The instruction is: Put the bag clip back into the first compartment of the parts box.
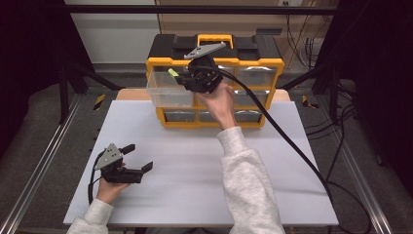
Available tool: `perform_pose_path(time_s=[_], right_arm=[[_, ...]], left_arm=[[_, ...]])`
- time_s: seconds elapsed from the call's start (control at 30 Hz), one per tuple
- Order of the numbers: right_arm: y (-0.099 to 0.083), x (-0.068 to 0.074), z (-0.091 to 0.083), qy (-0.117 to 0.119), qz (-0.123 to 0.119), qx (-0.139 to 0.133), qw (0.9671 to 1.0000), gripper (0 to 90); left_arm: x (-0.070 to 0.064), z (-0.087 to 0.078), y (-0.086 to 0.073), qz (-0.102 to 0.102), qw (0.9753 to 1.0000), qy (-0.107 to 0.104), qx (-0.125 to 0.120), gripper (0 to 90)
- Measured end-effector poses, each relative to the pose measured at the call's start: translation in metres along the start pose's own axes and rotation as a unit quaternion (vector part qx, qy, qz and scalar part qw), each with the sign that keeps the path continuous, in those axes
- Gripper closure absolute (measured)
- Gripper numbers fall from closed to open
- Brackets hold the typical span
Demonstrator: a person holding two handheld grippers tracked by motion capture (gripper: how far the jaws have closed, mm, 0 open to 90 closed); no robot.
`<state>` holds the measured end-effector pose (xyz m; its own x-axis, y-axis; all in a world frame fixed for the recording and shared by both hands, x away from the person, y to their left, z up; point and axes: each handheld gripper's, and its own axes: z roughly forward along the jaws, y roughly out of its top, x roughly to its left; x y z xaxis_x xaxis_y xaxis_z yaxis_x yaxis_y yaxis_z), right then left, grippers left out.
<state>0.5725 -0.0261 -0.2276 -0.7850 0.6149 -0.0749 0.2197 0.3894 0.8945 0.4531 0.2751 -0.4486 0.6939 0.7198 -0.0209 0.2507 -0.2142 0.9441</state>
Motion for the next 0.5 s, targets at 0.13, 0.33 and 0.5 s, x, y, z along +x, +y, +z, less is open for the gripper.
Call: perform_pose_path(time_s=[0.13,0.33,0.5], right_arm=[[-0.0016,0.0008,0.0035,-0.001,-0.002,0.005,1.0000,77.9],[-0.0029,0.0014,0.0059,-0.005,-0.005,0.014,0.9999,77.8],[-0.0038,0.0016,0.0077,-0.007,-0.007,0.021,0.9997,77.5]], left_arm=[[0.0000,0.0002,-0.0001,0.000,1.0000,0.000,0.001,1.5],[-0.0001,0.0005,-0.0001,0.001,1.0000,0.000,0.001,1.5],[-0.0003,0.0005,0.0000,0.002,1.0000,0.000,0.001,1.6]])
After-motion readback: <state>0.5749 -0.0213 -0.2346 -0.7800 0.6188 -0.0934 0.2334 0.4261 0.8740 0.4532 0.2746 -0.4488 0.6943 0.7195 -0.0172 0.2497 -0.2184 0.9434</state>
